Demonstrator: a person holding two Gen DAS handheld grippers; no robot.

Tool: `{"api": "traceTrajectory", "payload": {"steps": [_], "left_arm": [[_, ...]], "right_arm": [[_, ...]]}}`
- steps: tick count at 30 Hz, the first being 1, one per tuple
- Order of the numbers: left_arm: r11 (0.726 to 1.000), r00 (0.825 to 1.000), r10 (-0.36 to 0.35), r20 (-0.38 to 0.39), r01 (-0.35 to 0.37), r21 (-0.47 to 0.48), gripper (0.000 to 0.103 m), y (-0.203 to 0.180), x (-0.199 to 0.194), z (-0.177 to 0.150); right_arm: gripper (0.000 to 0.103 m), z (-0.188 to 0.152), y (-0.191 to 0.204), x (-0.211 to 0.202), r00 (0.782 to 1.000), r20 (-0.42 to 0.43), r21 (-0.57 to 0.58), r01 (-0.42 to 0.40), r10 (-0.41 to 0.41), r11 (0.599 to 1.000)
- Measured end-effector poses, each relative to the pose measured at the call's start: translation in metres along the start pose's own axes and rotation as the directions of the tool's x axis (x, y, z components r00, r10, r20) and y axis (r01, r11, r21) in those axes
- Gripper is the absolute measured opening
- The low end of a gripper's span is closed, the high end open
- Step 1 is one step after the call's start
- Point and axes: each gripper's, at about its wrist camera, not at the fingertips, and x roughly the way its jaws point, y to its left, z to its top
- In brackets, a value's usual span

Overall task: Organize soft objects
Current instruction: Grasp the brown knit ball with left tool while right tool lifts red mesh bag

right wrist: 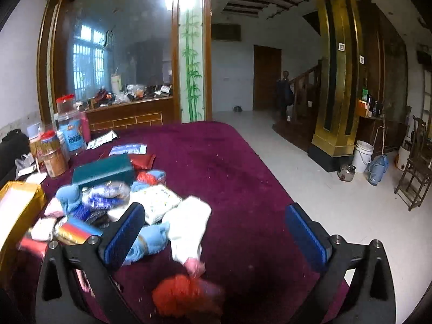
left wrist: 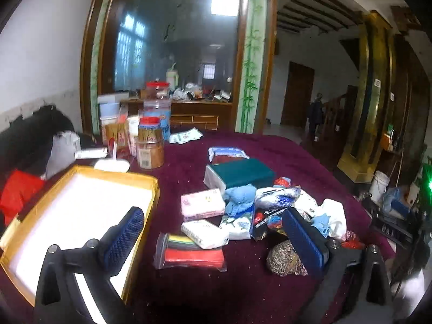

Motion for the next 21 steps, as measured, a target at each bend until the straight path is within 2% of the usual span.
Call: {"api": "traceTrajectory", "payload": {"steps": [1,4,6,9,11,14,17,21], "left_arm": [[1.0,1.0,-0.001,0.03,0.001,0.01,0.103,-0.001,-0.004,0.0],[0.997,0.999,0.031,-0.038,-0.029,0.067,0.103,-0.007,0.012,0.004],[0.995,0.999,0.037,-0.039,-0.034,0.094,0.103,-0.013,0.016,0.001],[0.988,0.998,-0.02,-0.063,0.03,0.153,0.103,-0.033,0.021,-0.008],[0.983,0.993,-0.046,-0.107,0.064,0.174,0.102,-0.047,0.03,-0.016],[0.986,0.978,-0.056,-0.202,0.086,0.141,0.102,-0.06,0.053,-0.028],[0.987,0.969,-0.028,-0.247,0.066,0.145,0.102,-0.076,0.069,-0.035],[0.98,0.949,-0.049,-0.312,0.107,0.169,0.102,-0.09,0.088,-0.041]], "right_arm": [[0.103,0.001,-0.003,0.007,0.999,-0.034,0.015,-0.018,0.019,1.0],[0.103,-0.008,-0.012,0.022,0.998,-0.067,0.078,-0.015,0.021,0.997],[0.102,-0.008,-0.01,0.034,0.992,-0.124,0.099,-0.017,0.029,0.995],[0.102,-0.008,-0.01,0.035,0.993,-0.112,0.105,-0.017,0.029,0.994],[0.102,-0.01,-0.008,0.037,0.992,-0.123,0.099,-0.025,0.037,0.995],[0.102,-0.013,-0.007,0.037,0.991,-0.125,0.099,-0.036,0.048,0.994],[0.102,-0.015,-0.009,0.036,0.99,-0.13,0.103,-0.048,0.061,0.994],[0.102,-0.017,-0.01,0.035,0.989,-0.131,0.107,-0.052,0.066,0.993]]}}
